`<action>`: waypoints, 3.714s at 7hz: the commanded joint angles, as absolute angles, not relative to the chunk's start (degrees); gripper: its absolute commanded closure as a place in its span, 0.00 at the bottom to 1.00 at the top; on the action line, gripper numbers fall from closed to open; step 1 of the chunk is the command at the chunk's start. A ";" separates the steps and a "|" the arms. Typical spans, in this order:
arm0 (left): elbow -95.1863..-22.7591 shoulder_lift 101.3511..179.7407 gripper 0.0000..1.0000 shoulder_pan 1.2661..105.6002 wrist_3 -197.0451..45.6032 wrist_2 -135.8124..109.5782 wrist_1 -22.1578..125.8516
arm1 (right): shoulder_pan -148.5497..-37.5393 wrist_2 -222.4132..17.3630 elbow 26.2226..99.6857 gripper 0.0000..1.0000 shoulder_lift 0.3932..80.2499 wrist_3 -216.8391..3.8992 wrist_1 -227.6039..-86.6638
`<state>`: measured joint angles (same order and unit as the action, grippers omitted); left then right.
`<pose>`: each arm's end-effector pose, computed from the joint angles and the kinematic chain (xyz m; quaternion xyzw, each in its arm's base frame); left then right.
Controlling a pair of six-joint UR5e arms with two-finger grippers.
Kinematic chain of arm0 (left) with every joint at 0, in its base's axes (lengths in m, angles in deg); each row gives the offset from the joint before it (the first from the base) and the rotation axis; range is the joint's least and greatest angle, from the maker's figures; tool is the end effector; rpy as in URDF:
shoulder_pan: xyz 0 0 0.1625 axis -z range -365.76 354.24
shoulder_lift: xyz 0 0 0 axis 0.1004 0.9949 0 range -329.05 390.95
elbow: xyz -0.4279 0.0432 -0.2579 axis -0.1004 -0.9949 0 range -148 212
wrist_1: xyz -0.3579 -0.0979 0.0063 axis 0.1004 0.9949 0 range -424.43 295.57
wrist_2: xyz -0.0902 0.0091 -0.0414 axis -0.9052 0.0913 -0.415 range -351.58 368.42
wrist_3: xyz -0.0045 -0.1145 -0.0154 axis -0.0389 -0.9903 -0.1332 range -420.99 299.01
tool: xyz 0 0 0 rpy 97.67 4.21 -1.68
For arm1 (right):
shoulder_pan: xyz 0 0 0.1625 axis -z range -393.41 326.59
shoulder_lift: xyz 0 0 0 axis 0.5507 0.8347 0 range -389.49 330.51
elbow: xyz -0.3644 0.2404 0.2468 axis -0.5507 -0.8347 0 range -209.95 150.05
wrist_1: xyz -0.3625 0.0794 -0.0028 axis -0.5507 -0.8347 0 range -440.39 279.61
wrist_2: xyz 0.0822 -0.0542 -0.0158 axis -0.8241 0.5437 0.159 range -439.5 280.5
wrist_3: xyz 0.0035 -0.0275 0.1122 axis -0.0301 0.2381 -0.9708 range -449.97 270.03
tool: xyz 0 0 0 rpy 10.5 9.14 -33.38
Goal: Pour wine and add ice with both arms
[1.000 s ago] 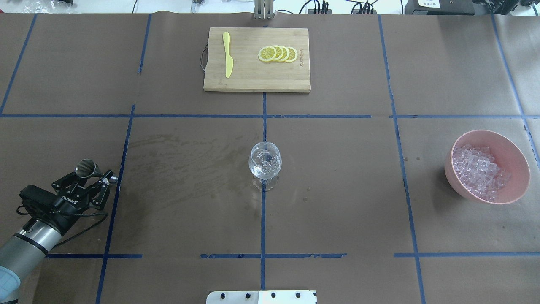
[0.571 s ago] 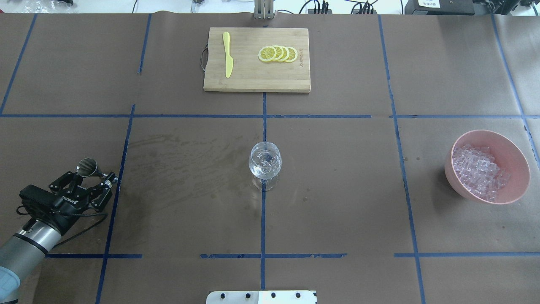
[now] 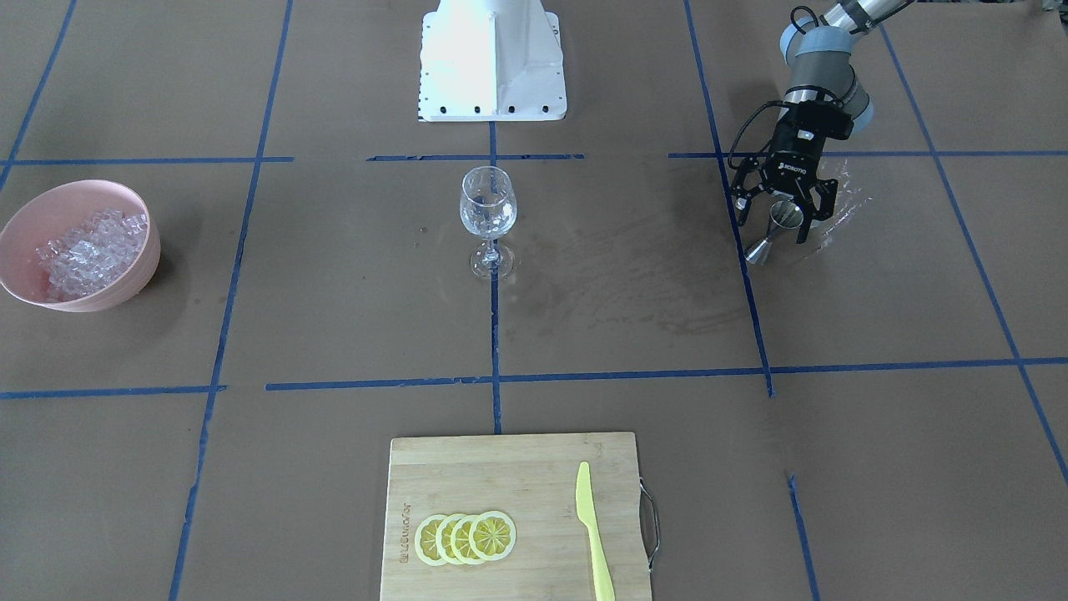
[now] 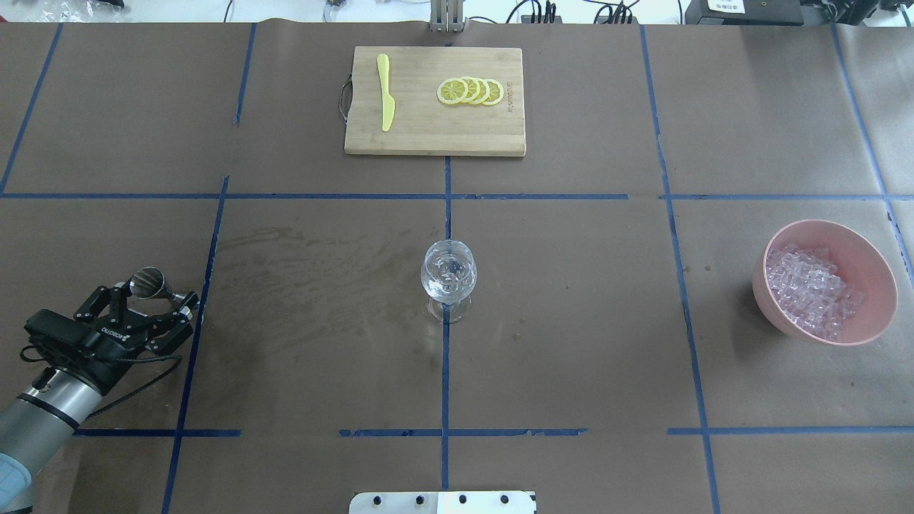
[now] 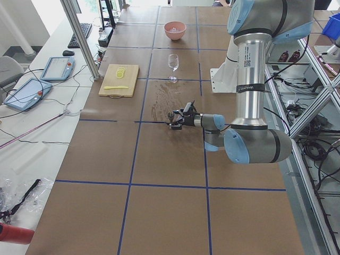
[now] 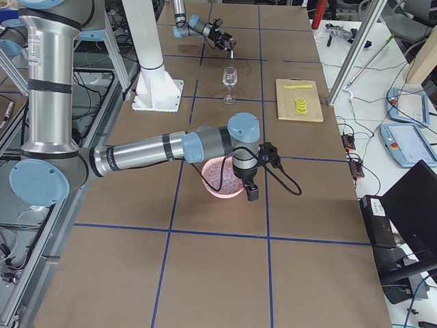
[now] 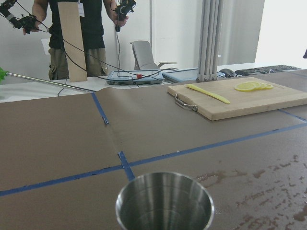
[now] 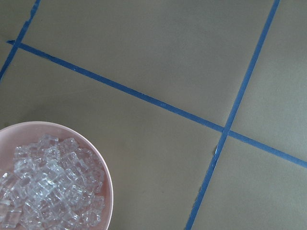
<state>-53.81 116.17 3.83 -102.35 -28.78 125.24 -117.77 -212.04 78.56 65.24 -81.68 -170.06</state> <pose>0.3263 -0.2838 0.6158 0.5831 0.4046 -0.0877 0.6990 0.0144 -0.4160 0.6380 0.1227 -0.3572 -0.1564 0.9126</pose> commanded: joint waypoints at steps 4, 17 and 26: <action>-59.31 116.12 0.00 8.45 -90.28 -28.31 132.79 | -117.70 -212.04 78.68 0.00 64.91 -82.67 -170.12; -62.13 121.74 0.00 76.24 -66.89 -113.40 40.52 | -117.70 -211.95 78.68 0.00 64.91 -85.31 -170.04; -70.21 114.27 0.00 83.27 -67.05 -127.37 27.76 | -99.74 -203.22 83.60 0.00 65.77 -123.86 -150.62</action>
<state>-69.76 113.91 83.27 -66.98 -127.32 27.74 -106.49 -208.60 83.50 63.98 -110.50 -161.12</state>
